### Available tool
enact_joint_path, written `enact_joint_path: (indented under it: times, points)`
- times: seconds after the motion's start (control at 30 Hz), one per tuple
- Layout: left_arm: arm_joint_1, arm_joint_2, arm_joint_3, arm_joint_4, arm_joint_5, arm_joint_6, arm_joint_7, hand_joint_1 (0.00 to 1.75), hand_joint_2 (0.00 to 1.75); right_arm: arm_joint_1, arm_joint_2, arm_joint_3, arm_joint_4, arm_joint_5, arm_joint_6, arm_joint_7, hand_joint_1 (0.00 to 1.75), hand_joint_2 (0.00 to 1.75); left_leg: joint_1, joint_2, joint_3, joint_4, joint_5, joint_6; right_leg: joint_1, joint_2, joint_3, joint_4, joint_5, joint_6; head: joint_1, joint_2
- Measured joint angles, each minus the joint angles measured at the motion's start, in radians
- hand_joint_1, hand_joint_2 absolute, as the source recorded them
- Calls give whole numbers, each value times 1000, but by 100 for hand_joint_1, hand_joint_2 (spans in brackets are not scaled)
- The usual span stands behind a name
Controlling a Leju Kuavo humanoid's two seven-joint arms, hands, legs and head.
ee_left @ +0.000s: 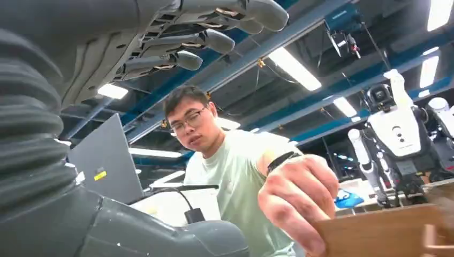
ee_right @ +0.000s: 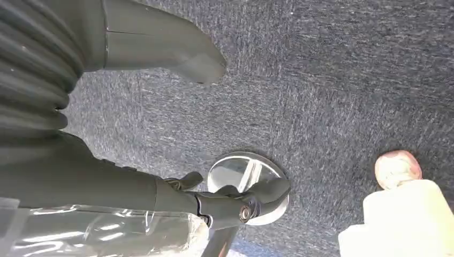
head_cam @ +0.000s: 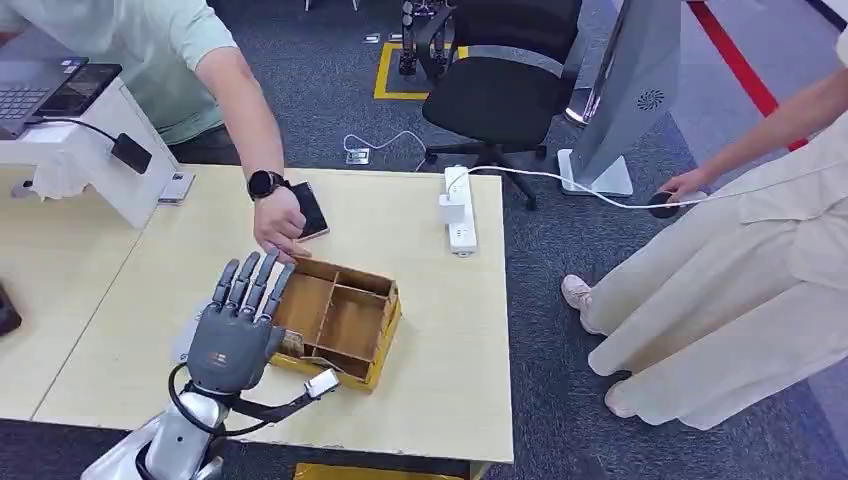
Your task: Pass the card to the sensor for recognition and then transmit it.
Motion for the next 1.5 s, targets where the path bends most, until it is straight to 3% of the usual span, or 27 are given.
enact_joint_path:
  times: [0.33,0.53,0.83,1.03,1.5]
  points:
    - [14,47,0,-33,0,-1,31,0,175,4,0,-6,-11,-3,0,-4,0,175,0,0,0,0,0,0,0,0,0,0,0,0,-1,0]
    - [48,62,0,-42,0,-1,-2,0,175,9,0,-14,-21,-2,3,-21,0,175,0,0,0,0,0,0,0,0,0,0,0,0,0,0]
    - [71,61,0,-42,0,1,-26,0,175,9,0,-24,-24,-1,3,-26,0,175,0,0,0,0,0,0,0,0,0,0,0,0,-1,0]
    - [74,40,0,-42,0,1,-102,0,175,9,0,-25,-24,16,3,-26,0,175,0,0,0,0,0,0,0,0,0,0,0,0,-1,0]
    - [79,11,0,-42,0,1,-94,0,175,7,0,-26,-24,10,0,-25,0,175,0,0,0,0,0,0,0,0,0,0,0,0,-1,0]
